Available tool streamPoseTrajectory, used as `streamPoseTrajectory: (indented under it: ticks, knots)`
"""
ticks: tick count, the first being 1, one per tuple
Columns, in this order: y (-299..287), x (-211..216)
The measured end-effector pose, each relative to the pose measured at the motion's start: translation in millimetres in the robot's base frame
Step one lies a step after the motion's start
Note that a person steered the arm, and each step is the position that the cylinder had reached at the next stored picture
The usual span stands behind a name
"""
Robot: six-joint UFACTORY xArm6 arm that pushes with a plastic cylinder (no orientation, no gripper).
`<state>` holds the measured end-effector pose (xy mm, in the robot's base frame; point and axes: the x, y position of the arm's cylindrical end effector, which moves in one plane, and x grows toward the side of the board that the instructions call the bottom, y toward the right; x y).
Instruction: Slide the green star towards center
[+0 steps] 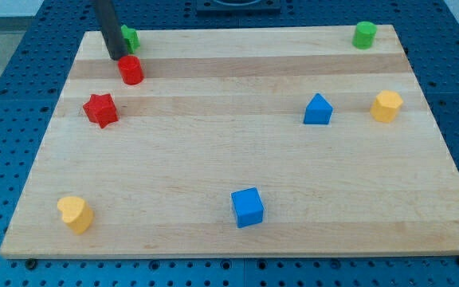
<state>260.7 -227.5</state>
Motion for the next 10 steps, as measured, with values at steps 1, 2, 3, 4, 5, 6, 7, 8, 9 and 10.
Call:
streamPoseTrajectory:
  ticks: [1,2,3,4,5,6,7,8,9,10]
  knots:
    - [-25.5,0.0]
    - [-48.3,0.0]
    - [-65.3,0.0]
    - [-77.0,-5.0]
    - [-74.4,-28.1]
    - [-53.9,-40.2]
    - [-22.8,-45.7]
    - [6.7,-50.3]
    - [31.8,-46.1]
    - [67.3,-39.1]
